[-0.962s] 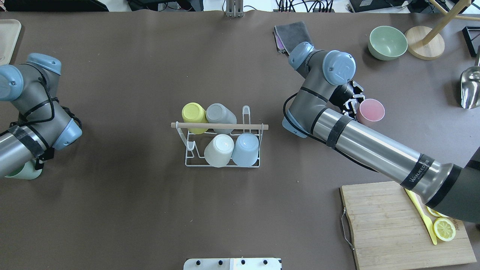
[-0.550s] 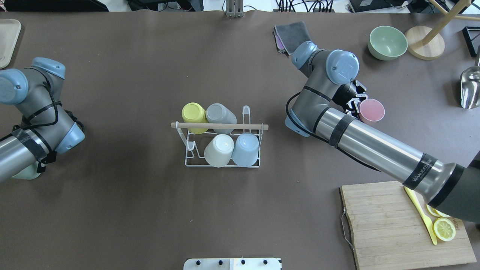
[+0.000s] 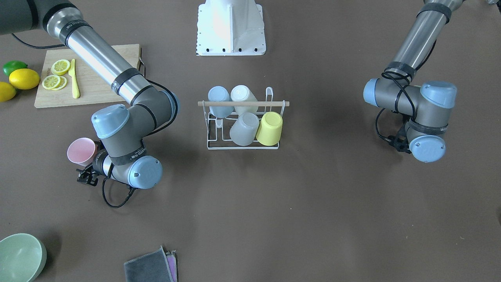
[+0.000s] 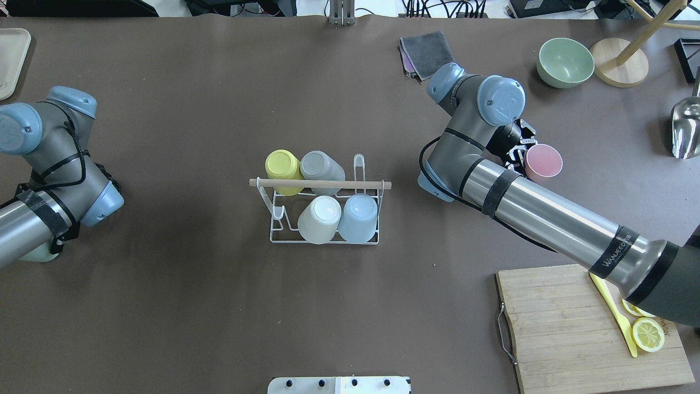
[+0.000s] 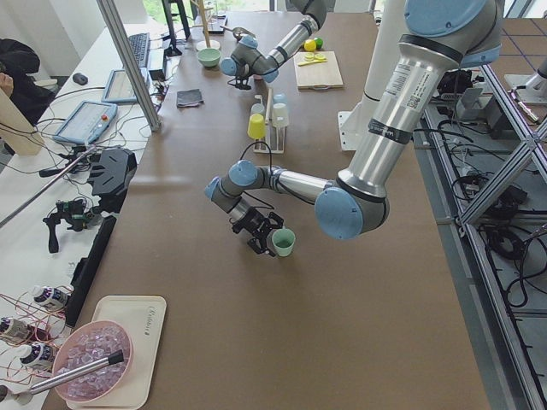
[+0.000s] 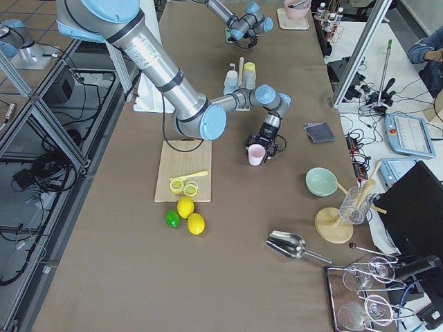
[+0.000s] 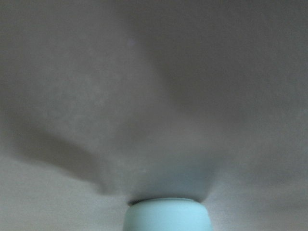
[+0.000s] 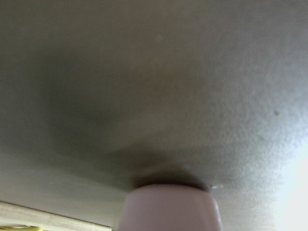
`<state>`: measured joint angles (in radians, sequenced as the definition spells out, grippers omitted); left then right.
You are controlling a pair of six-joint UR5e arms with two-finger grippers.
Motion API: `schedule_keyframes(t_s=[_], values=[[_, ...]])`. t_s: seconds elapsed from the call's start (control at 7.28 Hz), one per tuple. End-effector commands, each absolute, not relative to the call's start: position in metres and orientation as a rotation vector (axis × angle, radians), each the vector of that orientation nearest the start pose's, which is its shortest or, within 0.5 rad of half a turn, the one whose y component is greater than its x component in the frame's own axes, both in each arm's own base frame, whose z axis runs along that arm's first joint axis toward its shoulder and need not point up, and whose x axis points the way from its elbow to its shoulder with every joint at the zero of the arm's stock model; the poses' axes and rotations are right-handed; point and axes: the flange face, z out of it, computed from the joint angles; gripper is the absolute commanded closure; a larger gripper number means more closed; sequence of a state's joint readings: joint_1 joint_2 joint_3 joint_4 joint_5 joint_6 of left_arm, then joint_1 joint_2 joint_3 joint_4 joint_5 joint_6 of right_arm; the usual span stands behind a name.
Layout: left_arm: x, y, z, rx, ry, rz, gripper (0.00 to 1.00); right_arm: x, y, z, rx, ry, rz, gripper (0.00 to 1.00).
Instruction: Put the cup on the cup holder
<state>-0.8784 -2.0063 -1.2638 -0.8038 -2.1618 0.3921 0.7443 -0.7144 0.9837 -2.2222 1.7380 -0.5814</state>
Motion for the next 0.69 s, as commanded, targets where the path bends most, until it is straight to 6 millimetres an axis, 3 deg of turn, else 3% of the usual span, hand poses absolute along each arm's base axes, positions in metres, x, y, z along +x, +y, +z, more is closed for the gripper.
schedule_keyframes(t_s=[0.0, 0.14, 0.27, 0.41, 0.55], values=[[0.322, -0.51, 0.625, -0.719, 0.474, 0.835, 0.04, -0.478, -0.595, 0.465, -0.425, -0.128, -1.36, 0.09], [0.322, -0.51, 0.625, -0.72, 0.476, 0.835, 0.33, -0.478, -0.597, 0.461, -0.42, -0.129, -1.361, 0.42], [0.322, -0.51, 0.626, -0.72, 0.477, 0.833, 0.7, -0.477, -0.597, 0.459, -0.418, -0.129, -1.36, 0.91], [0.322, -0.51, 0.625, -0.721, 0.476, 0.834, 0.9, -0.468, -0.603, 0.454, -0.41, -0.136, -1.347, 1.0], [0.317, -0.512, 0.623, -0.719, 0.475, 0.828, 1.0, -0.463, -0.606, 0.453, -0.405, -0.139, -1.341, 1.0]])
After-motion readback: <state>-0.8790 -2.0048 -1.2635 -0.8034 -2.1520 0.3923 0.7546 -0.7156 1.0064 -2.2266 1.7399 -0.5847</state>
